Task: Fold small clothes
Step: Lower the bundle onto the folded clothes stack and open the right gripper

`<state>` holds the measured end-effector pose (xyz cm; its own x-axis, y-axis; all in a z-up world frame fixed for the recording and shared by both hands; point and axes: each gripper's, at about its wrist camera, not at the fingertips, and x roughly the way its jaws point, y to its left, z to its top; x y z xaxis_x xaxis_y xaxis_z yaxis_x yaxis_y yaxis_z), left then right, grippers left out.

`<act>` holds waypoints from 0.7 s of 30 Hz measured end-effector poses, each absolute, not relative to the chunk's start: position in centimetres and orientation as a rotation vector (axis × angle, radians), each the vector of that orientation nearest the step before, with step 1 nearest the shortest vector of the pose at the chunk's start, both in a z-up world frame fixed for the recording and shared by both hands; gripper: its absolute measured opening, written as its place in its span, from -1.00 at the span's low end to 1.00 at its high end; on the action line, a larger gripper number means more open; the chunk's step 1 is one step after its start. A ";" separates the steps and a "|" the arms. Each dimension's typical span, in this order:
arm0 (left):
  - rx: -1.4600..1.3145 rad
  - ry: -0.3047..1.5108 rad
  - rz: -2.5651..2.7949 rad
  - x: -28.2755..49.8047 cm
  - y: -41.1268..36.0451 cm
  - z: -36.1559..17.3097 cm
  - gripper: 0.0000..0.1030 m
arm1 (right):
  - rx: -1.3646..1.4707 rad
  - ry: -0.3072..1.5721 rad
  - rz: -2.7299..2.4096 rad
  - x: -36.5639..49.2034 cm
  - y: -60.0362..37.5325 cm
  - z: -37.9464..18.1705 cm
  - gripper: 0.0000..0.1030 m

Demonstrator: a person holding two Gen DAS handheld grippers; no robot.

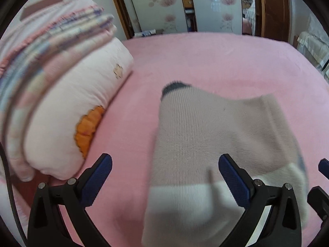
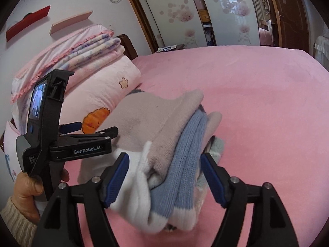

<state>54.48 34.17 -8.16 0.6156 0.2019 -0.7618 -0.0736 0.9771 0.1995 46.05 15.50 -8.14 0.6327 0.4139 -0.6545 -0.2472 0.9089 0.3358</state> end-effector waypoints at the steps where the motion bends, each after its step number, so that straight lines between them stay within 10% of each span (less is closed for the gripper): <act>1: 0.151 0.882 0.169 53.8 34.1 -7.3 1.00 | 0.222 0.799 0.382 45.5 15.0 -7.5 0.42; 21: -0.021 0.754 0.049 27.4 18.8 1.6 1.00 | -0.056 0.809 0.127 26.2 4.8 1.5 0.43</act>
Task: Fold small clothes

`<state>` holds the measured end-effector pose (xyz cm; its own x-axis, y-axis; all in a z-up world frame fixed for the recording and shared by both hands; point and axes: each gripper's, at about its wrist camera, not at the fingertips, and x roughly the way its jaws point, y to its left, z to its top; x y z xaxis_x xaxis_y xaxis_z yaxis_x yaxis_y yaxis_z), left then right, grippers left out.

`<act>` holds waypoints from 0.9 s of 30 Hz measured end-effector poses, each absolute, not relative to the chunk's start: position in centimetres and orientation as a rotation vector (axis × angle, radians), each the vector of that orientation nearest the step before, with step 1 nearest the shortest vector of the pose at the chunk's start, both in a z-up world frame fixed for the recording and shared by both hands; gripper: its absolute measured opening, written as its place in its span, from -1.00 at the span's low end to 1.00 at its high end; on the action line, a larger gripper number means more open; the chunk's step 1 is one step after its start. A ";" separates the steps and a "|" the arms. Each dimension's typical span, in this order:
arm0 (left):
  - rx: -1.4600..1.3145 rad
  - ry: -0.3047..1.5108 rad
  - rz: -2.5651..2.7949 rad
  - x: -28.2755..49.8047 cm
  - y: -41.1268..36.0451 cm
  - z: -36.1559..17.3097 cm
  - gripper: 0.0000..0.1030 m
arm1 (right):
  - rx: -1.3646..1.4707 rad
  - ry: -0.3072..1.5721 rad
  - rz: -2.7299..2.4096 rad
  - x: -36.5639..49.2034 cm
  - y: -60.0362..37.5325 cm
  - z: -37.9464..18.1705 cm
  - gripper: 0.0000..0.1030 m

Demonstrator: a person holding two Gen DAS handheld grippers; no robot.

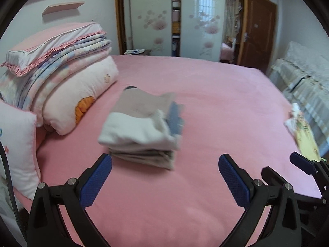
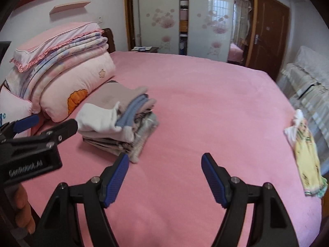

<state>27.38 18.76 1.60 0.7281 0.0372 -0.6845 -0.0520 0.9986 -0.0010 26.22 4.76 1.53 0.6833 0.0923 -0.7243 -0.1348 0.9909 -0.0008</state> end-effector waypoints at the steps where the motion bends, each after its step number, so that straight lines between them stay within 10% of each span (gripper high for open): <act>1: -0.016 0.755 0.050 25.9 17.6 1.7 1.00 | -0.051 0.808 0.116 25.2 3.9 1.7 0.44; 27: -0.008 0.753 0.003 9.1 5.5 1.8 1.00 | 0.069 0.857 -0.075 7.7 -9.3 -0.7 0.50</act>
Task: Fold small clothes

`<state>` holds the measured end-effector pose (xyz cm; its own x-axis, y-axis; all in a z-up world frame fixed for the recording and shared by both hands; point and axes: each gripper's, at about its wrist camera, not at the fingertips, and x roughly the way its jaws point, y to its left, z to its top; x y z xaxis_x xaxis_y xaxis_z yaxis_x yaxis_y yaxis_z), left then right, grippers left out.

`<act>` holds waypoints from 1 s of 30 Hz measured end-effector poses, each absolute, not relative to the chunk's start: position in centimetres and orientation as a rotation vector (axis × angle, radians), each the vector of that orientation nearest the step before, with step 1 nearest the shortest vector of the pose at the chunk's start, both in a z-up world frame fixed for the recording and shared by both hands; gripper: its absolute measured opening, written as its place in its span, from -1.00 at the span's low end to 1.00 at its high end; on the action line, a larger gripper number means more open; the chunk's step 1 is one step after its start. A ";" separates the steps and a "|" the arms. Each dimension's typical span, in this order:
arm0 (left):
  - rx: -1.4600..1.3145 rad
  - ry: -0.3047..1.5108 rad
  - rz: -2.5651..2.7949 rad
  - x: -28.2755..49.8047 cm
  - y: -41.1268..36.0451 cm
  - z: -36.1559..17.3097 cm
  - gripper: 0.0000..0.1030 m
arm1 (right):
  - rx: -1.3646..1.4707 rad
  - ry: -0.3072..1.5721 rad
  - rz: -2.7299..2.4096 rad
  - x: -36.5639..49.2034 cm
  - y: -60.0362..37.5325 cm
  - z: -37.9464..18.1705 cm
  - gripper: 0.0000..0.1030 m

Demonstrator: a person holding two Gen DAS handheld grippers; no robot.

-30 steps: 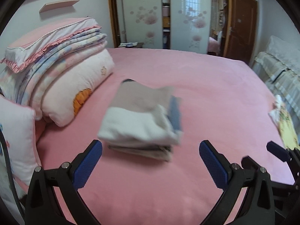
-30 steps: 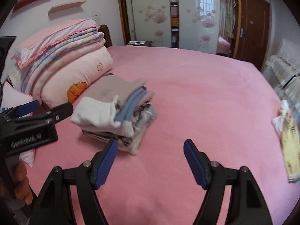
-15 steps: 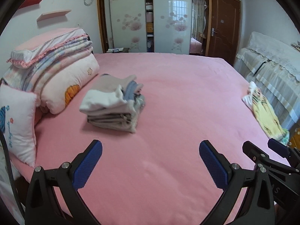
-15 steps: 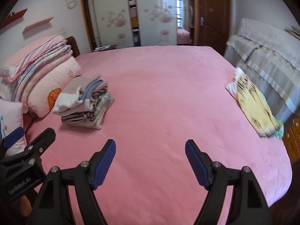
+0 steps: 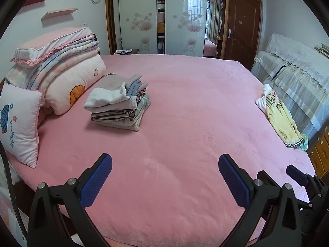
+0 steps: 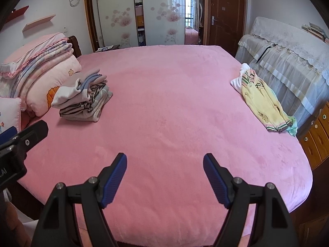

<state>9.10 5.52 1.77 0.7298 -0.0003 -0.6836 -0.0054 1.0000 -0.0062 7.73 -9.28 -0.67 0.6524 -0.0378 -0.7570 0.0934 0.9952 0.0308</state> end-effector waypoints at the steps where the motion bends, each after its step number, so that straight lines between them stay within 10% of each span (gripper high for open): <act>1: -0.011 0.753 0.000 9.0 5.5 1.8 1.00 | 0.069 0.858 -0.074 7.5 -9.3 -0.7 0.50; 30: -0.008 0.791 0.012 7.6 4.2 1.0 1.00 | 0.040 0.815 -0.082 5.7 -9.7 0.9 0.50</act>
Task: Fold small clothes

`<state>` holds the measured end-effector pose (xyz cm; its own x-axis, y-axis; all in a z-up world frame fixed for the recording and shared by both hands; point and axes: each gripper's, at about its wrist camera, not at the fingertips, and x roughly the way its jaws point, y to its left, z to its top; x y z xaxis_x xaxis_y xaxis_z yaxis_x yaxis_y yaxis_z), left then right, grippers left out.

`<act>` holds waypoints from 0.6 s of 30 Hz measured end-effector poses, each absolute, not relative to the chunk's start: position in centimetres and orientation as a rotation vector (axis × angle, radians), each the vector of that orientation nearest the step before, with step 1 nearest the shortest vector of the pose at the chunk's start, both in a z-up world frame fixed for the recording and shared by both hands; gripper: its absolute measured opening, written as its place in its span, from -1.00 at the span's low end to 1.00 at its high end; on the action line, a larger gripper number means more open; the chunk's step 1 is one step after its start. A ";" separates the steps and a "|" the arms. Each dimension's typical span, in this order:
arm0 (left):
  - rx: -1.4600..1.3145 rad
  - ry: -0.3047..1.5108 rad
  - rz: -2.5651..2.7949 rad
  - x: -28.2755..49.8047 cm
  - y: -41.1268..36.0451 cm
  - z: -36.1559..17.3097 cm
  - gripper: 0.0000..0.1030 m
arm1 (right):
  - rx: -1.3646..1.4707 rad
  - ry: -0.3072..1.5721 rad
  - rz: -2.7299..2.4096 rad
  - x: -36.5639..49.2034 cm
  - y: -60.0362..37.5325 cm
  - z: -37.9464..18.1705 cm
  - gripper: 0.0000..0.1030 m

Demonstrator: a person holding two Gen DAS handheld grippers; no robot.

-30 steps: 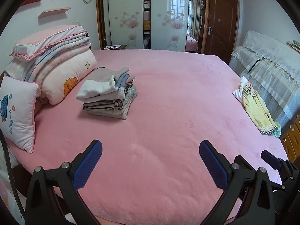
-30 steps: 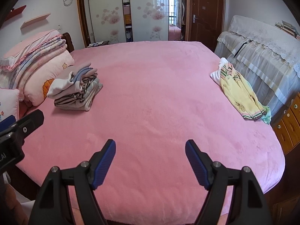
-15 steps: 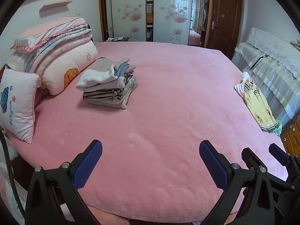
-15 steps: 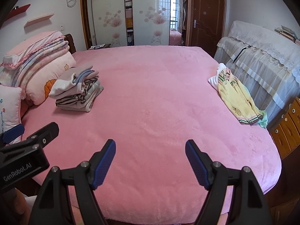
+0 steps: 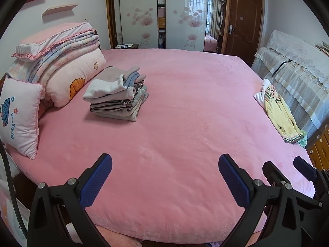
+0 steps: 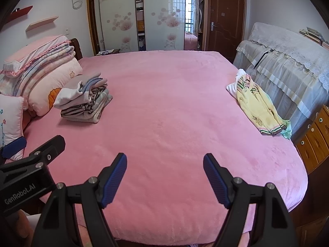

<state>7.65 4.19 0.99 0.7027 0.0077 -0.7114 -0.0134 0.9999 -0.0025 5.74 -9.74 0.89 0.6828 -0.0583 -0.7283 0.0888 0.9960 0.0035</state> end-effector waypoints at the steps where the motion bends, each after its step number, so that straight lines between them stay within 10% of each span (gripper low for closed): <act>1: -0.007 0.789 0.011 7.5 4.2 1.0 1.00 | 0.040 0.813 -0.084 5.6 -9.8 1.0 0.50; 18: -0.001 0.778 0.014 6.7 4.1 1.4 1.00 | 0.050 0.786 -0.112 4.3 -10.2 1.6 0.50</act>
